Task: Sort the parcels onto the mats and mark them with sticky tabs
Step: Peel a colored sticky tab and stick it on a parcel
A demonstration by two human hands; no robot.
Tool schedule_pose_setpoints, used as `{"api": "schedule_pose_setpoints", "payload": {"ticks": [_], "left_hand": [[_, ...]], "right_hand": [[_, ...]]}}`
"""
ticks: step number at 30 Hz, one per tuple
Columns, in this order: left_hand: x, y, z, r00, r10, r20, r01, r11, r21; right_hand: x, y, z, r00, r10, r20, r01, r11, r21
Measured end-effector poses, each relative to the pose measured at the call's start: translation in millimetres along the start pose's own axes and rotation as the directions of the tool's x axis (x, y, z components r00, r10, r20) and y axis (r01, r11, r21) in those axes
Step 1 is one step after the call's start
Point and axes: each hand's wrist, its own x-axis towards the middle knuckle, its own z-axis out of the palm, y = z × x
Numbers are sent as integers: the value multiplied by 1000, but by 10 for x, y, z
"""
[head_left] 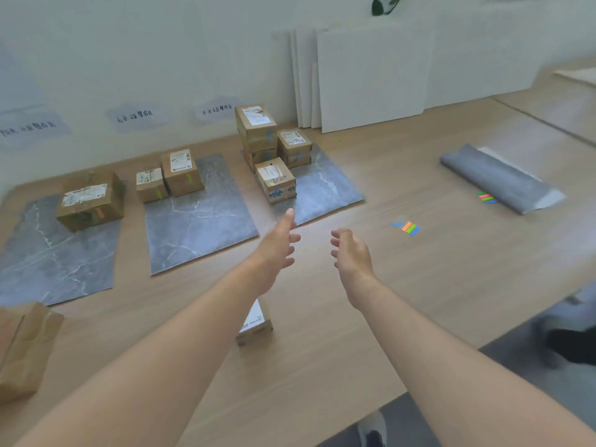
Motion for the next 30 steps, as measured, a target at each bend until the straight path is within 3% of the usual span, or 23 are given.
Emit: {"api": "schedule_pose_setpoints", "payload": {"ticks": [13,21,26,30], "left_hand": [[1514,200,2197,988,-104,112,98,994,53],[2302,118,2968,977,-182,107,181,983,19],[2622,41,3136,973,-211,94,205,977,62],[2824,-15,3173,978,-193,76,184,976,116]], "right_hand": [[2017,321,-1711,985,146,-90,-146,989,2],[2929,609,-2277,967,229,-114,-236,970,-56],[3286,716,-2351,982,163,-96,-175,974,-142],[3554,777,-2359,998,-30,-48,6,903,-431]]}}
